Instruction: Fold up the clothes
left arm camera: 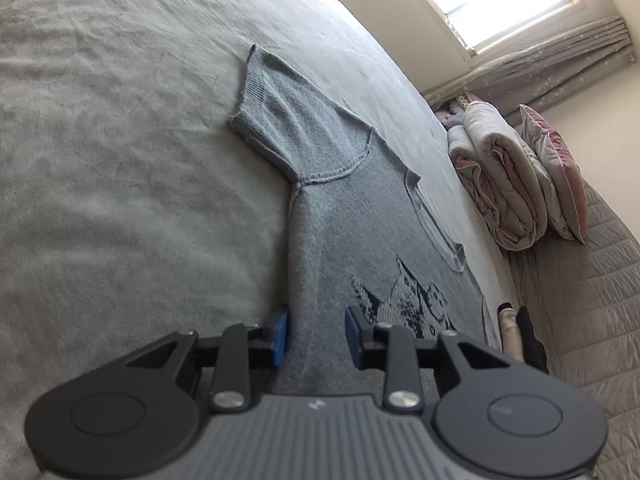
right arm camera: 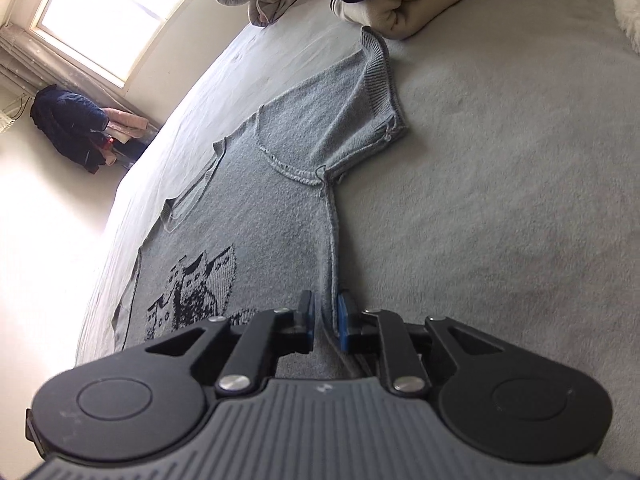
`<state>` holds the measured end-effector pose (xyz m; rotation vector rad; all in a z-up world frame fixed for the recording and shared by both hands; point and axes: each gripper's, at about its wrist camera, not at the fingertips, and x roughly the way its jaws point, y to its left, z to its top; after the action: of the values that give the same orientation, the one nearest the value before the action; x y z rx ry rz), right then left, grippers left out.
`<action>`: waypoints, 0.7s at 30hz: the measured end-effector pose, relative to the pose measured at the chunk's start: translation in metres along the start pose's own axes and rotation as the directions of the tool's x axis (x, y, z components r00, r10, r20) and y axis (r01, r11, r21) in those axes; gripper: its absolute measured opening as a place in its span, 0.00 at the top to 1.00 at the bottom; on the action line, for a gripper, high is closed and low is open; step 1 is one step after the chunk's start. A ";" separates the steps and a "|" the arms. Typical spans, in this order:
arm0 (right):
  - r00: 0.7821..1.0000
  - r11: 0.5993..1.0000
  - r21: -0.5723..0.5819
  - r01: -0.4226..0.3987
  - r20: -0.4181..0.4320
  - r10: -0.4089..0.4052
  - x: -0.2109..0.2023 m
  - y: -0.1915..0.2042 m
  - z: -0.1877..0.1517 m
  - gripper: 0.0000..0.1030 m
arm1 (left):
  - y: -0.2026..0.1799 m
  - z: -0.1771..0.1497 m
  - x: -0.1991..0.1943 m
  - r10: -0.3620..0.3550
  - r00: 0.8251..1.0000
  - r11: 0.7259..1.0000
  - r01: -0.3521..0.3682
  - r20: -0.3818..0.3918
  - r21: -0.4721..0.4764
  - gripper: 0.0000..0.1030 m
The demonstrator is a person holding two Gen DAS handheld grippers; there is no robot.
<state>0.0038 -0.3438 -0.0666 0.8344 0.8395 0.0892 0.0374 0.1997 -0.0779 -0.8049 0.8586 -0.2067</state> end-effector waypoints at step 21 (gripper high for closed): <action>0.995 0.995 -0.091 -0.034 -0.092 0.026 -0.052 -0.011 -0.051 0.99 | 0.011 -0.054 -0.046 0.011 0.983 0.987 0.019 -0.185 0.162 0.95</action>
<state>-0.0699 -0.3394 -0.0612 0.7602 0.9021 0.1923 -0.0338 0.1994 -0.0794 -0.6402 1.0014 -0.3553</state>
